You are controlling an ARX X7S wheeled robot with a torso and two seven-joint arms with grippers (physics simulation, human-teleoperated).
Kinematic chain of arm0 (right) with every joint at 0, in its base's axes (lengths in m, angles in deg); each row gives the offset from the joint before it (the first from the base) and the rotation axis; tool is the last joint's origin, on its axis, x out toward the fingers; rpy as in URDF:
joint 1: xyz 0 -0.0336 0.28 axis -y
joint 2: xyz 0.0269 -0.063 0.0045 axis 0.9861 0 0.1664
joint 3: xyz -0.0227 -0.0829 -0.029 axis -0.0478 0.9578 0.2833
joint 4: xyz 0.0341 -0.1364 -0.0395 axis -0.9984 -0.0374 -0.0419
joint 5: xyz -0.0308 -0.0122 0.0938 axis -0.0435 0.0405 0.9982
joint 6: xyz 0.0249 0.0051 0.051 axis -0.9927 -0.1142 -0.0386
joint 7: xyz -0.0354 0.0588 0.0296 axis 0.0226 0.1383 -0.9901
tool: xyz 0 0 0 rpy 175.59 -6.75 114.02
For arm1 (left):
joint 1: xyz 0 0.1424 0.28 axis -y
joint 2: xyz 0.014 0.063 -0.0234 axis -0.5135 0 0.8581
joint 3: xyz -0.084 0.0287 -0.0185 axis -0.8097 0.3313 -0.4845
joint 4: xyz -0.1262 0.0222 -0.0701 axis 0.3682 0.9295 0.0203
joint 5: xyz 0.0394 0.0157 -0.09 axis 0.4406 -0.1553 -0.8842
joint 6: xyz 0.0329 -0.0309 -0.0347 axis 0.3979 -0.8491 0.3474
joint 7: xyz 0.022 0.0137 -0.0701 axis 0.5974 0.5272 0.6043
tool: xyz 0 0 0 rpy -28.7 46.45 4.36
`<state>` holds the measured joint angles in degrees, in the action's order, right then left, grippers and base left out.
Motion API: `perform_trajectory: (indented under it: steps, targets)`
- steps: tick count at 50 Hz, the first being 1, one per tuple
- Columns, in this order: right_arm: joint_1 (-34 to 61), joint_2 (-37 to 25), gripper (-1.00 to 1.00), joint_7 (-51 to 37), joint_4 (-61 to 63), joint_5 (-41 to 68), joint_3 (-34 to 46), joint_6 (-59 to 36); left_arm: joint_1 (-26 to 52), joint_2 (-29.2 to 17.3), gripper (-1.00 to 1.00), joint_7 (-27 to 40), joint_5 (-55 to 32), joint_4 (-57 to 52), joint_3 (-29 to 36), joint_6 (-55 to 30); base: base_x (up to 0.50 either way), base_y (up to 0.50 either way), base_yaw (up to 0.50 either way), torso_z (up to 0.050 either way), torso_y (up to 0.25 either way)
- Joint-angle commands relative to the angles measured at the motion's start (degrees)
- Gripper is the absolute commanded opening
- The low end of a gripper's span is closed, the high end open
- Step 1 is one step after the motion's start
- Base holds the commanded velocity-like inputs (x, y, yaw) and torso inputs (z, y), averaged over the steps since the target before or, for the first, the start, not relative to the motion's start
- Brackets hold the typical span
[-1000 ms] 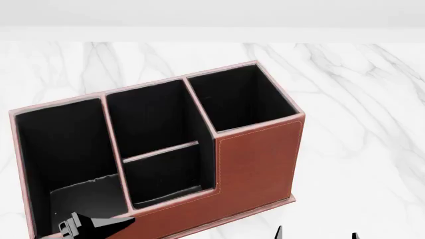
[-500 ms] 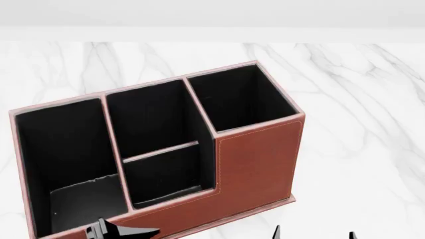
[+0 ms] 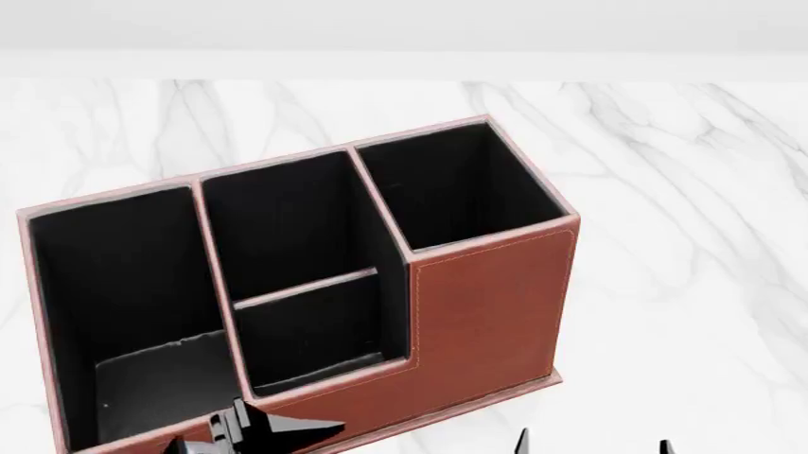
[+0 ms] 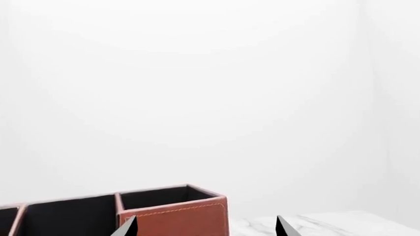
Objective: Pick up the book and place it in the back compartment of the caddy.
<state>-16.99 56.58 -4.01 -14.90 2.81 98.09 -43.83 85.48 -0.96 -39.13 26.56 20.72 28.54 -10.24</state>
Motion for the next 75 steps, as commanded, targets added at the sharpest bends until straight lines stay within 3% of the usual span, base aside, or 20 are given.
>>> perform_trajectory:
  steps: [1,47,75]
  targets:
    - [0.0,-0.2,1.0,-0.1,0.0,-0.1,0.3,0.0,2.5,2.9,1.0,-0.9,0.9,3.6,1.2,0.1,0.0,0.0,0.0,0.0,0.0]
    - [0.6,-0.7,1.0,-0.6,-0.6,0.1,1.1,0.1,6.2,9.8,1.0,-4.9,1.7,12.7,4.5,2.8,0.0,0.0,0.0,0.0,0.0]
    - [0.5,-1.1,1.0,-1.0,-0.3,0.3,1.4,0.3,10.0,15.6,1.0,-8.0,1.9,26.0,5.5,7.5,0.0,0.0,0.0,0.0,0.0]
